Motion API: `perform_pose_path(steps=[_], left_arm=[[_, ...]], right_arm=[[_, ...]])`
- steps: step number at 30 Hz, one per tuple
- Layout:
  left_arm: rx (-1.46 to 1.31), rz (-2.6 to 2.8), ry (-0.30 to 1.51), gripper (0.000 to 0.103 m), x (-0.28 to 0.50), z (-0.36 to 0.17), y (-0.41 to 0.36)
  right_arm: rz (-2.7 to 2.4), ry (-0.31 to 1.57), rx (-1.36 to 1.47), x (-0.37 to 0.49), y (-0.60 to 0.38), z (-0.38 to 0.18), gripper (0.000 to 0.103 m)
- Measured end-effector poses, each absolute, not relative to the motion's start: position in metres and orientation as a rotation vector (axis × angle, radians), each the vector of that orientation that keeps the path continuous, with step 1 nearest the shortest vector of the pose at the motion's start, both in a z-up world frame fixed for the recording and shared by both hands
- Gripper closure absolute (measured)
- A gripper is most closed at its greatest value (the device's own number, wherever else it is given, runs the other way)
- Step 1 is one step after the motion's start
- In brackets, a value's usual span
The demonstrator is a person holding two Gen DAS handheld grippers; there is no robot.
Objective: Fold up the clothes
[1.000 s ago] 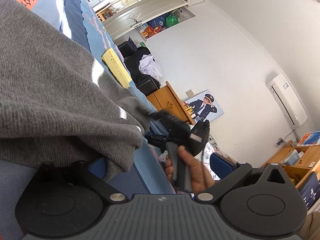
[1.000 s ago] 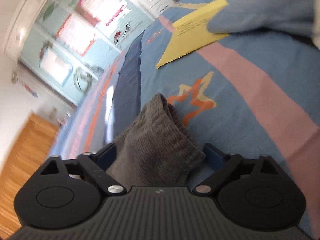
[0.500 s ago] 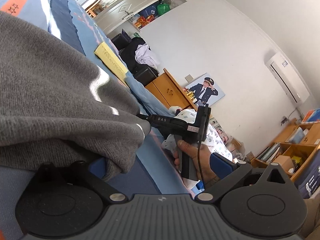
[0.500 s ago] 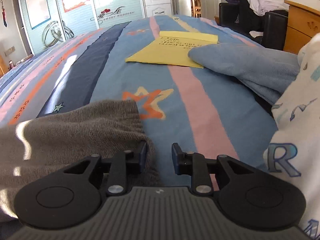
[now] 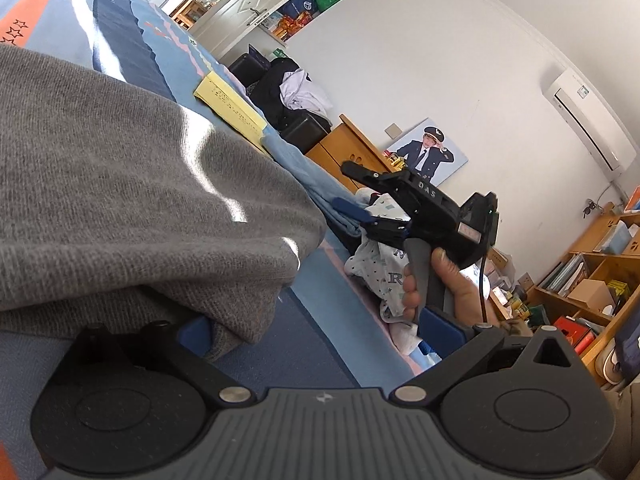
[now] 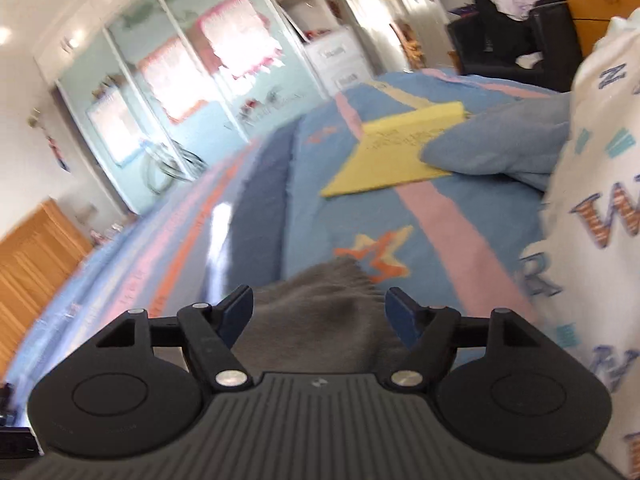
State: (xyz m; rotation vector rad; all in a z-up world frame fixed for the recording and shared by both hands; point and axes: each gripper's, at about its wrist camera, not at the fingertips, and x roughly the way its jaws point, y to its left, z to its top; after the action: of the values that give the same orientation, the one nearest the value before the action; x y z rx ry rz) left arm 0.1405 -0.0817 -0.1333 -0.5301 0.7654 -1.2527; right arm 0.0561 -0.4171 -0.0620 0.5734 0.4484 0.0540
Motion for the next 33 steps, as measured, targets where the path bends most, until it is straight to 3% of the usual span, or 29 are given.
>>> perform_pose_path(steps=[2,5,9,13,20,26,29,31,33], left_arm=[[-0.516,-1.250,0.767,0.001,0.140,-0.133,-0.082],[-0.494,-1.244,0.768,0.001,0.138,-0.131,-0.083],[-0.471,-1.222,0.772,0.001,0.131,-0.128,-0.082],[-0.479,-1.186,0.782,0.001,0.114,-0.126,-0.075],[-0.575,-1.196,0.768,0.001,0.077,-0.116,-0.031],[-0.588,-1.096,0.650,0.001,0.068,-0.089,0.016],[-0.658,-0.981,0.594,0.001,0.074,-0.079,0.044],[-0.734,-0.902,0.561,0.001,0.080,-0.077,0.064],[-0.761,-0.827,0.559,0.001,0.084,-0.076,0.078]], right_arm=[[0.150,0.697,0.584,0.079,-0.395,-0.098,0.029],[0.146,0.732,0.368,0.074,-0.364,-0.088,0.029],[0.153,0.641,0.437,0.065,-0.361,-0.063,0.029],[0.293,0.668,0.409,0.078,-0.336,-0.082,0.012],[0.147,0.803,0.192,0.089,-0.290,-0.081,0.013],[0.336,0.582,0.287,0.070,-0.259,-0.057,0.012],[0.276,0.779,0.211,0.092,-0.243,-0.099,0.009],[0.286,0.737,0.008,0.087,-0.222,-0.107,0.005],[0.263,0.775,0.021,0.092,-0.220,-0.099,0.005]])
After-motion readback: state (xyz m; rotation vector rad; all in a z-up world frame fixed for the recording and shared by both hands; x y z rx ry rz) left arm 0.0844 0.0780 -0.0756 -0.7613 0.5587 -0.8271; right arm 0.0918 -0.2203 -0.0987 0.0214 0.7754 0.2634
